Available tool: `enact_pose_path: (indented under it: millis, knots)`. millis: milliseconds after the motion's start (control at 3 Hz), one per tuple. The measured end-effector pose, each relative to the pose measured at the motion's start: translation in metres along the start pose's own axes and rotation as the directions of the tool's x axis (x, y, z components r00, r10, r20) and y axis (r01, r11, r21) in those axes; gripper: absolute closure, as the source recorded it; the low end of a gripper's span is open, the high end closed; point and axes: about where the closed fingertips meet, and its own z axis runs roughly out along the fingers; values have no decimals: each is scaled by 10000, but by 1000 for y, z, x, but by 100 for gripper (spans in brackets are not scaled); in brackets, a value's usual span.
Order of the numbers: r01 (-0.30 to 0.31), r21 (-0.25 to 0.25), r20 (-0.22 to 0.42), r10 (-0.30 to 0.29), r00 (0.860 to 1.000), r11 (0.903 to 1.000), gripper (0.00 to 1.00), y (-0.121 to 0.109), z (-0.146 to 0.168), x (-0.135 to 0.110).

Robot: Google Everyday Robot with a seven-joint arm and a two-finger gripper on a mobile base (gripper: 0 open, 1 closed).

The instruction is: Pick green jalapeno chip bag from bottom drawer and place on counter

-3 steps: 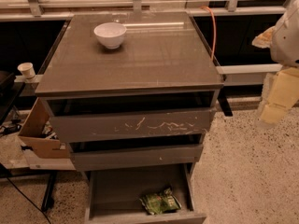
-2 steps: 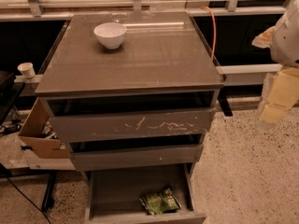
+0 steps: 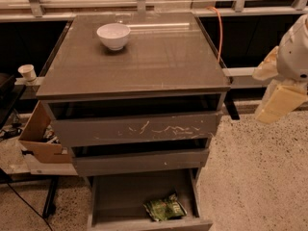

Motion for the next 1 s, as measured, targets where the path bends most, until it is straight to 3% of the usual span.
enact_pose_path:
  millis: [333,667,1000]
  knots:
    - [-122,-218,358,130,9993,9997,60,18,32,1]
    - [-206,-876,663,264,9975,9959,84,52,94,2]
    - [-235,-1103,524,294,9982,9936,100,64,109,8]
